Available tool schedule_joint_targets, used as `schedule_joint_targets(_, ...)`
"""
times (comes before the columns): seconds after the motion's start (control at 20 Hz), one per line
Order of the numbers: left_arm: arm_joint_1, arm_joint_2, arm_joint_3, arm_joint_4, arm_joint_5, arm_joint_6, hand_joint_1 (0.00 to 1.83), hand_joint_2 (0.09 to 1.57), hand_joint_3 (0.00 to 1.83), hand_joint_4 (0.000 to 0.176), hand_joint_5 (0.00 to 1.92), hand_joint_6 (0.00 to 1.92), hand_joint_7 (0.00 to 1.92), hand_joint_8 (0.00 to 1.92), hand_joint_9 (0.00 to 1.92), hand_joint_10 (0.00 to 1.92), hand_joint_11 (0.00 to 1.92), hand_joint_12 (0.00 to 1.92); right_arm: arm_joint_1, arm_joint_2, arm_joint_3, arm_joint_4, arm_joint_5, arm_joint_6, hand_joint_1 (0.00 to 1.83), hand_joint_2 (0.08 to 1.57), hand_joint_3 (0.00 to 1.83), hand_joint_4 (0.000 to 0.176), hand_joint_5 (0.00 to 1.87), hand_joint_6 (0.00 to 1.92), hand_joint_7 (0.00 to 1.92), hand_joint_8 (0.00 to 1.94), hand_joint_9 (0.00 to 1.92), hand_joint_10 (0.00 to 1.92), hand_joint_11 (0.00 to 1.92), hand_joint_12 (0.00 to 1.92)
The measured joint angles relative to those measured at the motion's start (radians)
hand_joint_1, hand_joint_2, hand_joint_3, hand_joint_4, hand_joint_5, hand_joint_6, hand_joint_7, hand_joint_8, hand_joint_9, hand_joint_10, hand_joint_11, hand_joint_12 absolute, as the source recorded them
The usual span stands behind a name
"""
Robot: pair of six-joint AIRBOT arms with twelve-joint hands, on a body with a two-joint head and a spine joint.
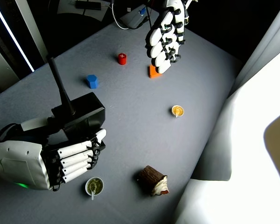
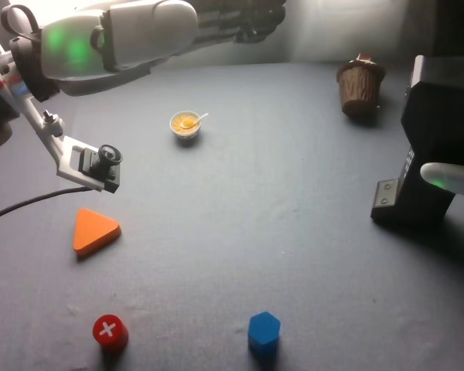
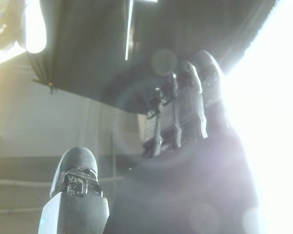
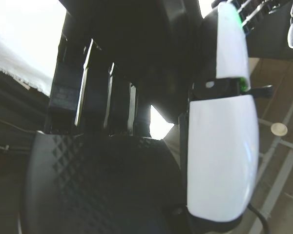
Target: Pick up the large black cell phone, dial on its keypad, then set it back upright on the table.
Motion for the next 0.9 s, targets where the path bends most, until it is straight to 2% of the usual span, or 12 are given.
schedule_joint_targets(0.15, 0.000, 0.002, -0.008, 0.005, -0.006, 0.000, 0.00, 1.16, 0.00, 0.007, 0.17, 0.01, 0.22, 0.00, 0.20, 0.01, 0.00, 0.39, 0.000, -0.012, 0.003, 0.027, 0.008, -0.001, 1.37, 1.15, 0.00, 0.000, 0.88, 0.91, 0.83, 1.22, 0.94, 1.29, 1.07, 1.20)
schedule_joint_targets(0.2, 0.000, 0.002, -0.010, 0.005, -0.006, 0.000, 0.00, 1.16, 0.00, 0.012, 0.15, 0.00, 0.21, 0.00, 0.18, 0.00, 0.00, 0.37, -0.007, -0.013, 0.002, 0.031, 0.015, -0.001, 1.37, 1.14, 0.00, 0.000, 0.88, 0.92, 0.84, 1.23, 0.97, 1.22, 1.06, 1.14)
schedule_joint_targets(0.25, 0.000, 0.002, -0.010, 0.006, -0.006, 0.000, 0.00, 1.16, 0.00, 0.012, 0.17, 0.01, 0.23, 0.01, 0.20, 0.01, 0.00, 0.43, -0.007, -0.013, 0.001, 0.031, 0.020, -0.002, 1.37, 1.15, 0.00, 0.000, 0.87, 0.94, 0.83, 1.24, 0.95, 1.25, 1.06, 1.14)
schedule_joint_targets(0.4, 0.000, 0.002, -0.012, 0.007, -0.009, 0.000, 0.00, 1.16, 0.00, 0.011, 0.15, 0.00, 0.23, 0.00, 0.19, 0.00, 0.00, 0.43, -0.020, -0.014, -0.003, 0.043, 0.037, -0.002, 1.36, 1.17, 0.00, 0.000, 0.87, 0.97, 0.74, 1.34, 0.91, 1.29, 1.02, 1.16)
schedule_joint_targets(0.55, 0.000, 0.003, -0.012, 0.006, -0.009, 0.000, 0.00, 1.16, 0.00, 0.011, 0.16, 0.00, 0.24, 0.00, 0.21, 0.00, 0.00, 0.45, -0.022, -0.014, -0.003, 0.049, 0.037, -0.002, 1.36, 1.16, 0.00, 0.000, 0.89, 0.97, 0.73, 1.33, 0.94, 1.24, 1.01, 1.11)
schedule_joint_targets(0.65, 0.000, 0.008, -0.012, 0.006, -0.009, 0.000, 0.00, 1.16, 0.00, 0.015, 0.13, 0.01, 0.22, 0.01, 0.18, 0.01, 0.00, 0.37, -0.022, -0.014, -0.003, 0.049, 0.037, -0.002, 1.36, 1.16, 0.00, 0.000, 0.89, 0.95, 0.75, 1.33, 0.92, 1.27, 1.00, 1.12)
schedule_joint_targets(0.9, 0.000, 0.012, -0.012, 0.006, -0.010, 0.000, 0.00, 1.16, 0.00, 0.013, 0.15, 0.00, 0.21, 0.00, 0.19, 0.00, 0.00, 0.40, -0.022, -0.014, -0.003, 0.047, 0.037, -0.002, 1.36, 1.18, 0.00, 0.000, 0.84, 1.05, 0.72, 1.35, 0.90, 1.30, 0.92, 1.14)
